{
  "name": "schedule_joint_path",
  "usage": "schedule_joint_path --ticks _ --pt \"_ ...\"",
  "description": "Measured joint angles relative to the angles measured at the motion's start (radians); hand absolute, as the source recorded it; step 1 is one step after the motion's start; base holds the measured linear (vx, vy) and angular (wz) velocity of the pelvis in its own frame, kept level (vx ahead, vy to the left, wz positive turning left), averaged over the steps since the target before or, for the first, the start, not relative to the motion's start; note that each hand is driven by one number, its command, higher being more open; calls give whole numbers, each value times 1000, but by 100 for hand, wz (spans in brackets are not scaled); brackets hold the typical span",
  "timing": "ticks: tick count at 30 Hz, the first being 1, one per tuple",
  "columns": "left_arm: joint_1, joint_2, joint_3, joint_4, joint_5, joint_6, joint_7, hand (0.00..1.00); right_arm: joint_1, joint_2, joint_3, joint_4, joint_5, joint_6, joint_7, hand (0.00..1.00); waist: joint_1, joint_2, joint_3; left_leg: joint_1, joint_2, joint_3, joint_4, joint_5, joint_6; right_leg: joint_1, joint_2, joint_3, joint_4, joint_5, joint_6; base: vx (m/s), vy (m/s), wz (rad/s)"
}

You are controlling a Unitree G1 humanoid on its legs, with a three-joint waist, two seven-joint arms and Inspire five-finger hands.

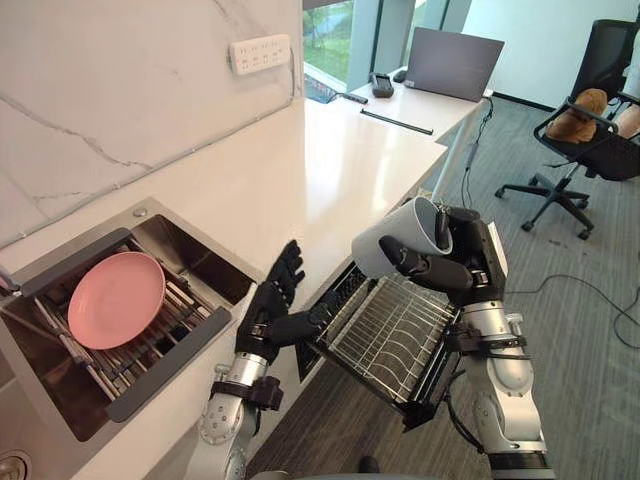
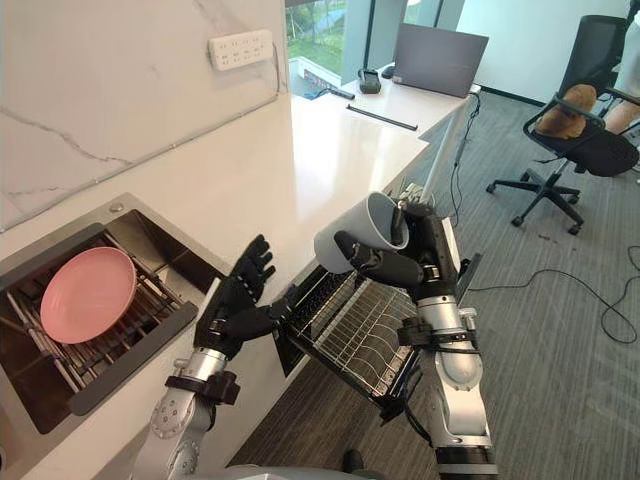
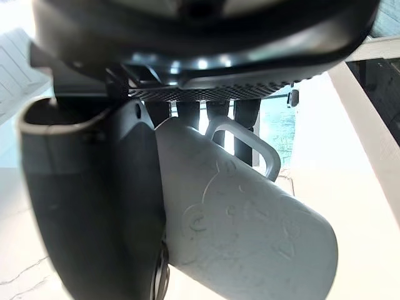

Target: Walk over to the sink, pick up the cup, carry it to the dishwasher, place the cup inside the dishwasher, then close the dishwasher door

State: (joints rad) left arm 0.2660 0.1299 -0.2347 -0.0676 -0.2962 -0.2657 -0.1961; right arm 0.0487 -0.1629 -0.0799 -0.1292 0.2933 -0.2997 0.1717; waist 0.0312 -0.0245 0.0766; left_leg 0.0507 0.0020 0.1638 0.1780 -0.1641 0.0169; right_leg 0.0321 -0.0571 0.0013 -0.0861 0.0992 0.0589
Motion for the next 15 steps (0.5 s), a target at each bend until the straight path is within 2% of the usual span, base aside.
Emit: schedule_joint_path --ticks 6,11,15 --pt "10 16 -16 8 2 10 -75 100 0 -20 -21 0 29 0 27 0 -14 8 4 0 2 19 0 -4 1 -8 3 20 0 3 2 -19 -1 -9" --pt "27 31 -38 85 27 48 -73 100 3 -37 -30 1 38 0 48 0 -20 11 5 0 2 22 0 -5 2 -10 3 23 -1 4 2 -29 -6 -3" --pt "67 32 -37 124 69 54 -56 100 25 -37 -33 1 40 0 50 0 -17 15 7 -2 2 18 0 -5 2 -10 2 18 -3 4 2 -31 -13 4"
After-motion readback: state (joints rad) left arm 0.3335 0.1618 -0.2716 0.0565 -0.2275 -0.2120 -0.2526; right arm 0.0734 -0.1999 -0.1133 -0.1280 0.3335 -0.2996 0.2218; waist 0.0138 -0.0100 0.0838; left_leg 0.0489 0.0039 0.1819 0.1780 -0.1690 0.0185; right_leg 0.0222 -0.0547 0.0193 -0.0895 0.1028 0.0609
